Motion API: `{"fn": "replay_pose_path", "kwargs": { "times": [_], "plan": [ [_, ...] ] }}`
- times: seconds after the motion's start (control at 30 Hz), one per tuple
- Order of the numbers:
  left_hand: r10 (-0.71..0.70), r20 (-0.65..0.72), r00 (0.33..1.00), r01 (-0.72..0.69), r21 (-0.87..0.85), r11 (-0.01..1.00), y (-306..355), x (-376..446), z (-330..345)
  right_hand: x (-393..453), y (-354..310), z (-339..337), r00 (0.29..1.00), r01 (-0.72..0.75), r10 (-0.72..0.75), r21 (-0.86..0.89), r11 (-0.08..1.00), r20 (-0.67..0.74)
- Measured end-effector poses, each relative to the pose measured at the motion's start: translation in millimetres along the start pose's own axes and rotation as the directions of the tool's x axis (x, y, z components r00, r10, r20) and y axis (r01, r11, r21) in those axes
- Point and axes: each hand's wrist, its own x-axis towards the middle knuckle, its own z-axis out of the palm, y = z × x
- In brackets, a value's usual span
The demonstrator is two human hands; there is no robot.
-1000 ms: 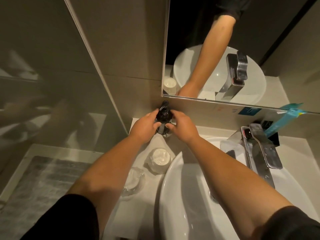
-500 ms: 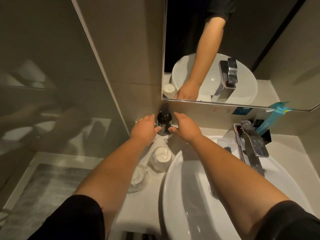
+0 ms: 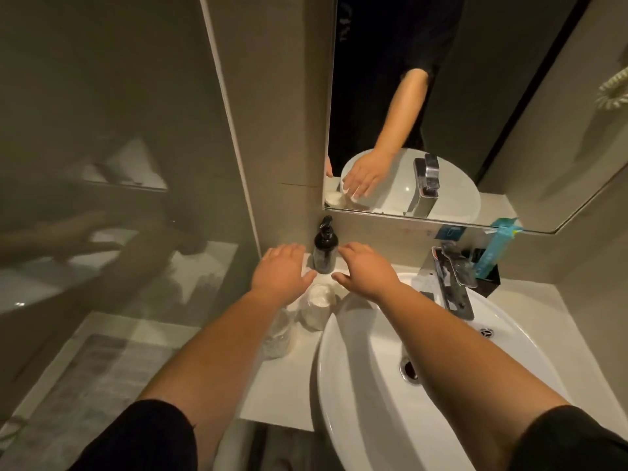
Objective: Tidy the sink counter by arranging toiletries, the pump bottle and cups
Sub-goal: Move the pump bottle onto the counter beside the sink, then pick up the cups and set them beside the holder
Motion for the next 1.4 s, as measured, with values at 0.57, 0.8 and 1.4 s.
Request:
{"fn": "replay_pose_path", "kwargs": {
  "times": [0.57,0.8,1.4],
  "plan": [
    [-0.463,0.065,0.884,0.468,-0.135,0.873,13,-153,26,-70,-54,56,0.937,0.298,-0.315,0.122,0.947,0.153],
    [-0.503,0.105,0.858,0.514,-0.173,0.840,-1,-149,29,-60,-69,68,0.940,0.259,-0.287,0.163,0.952,0.187],
    [-0.464,0.102,0.880,0.462,-0.410,0.787,-36,-131,76,-25,-93,109,0.970,0.057,-0.120,0.285,0.957,0.210]
  ]
}}
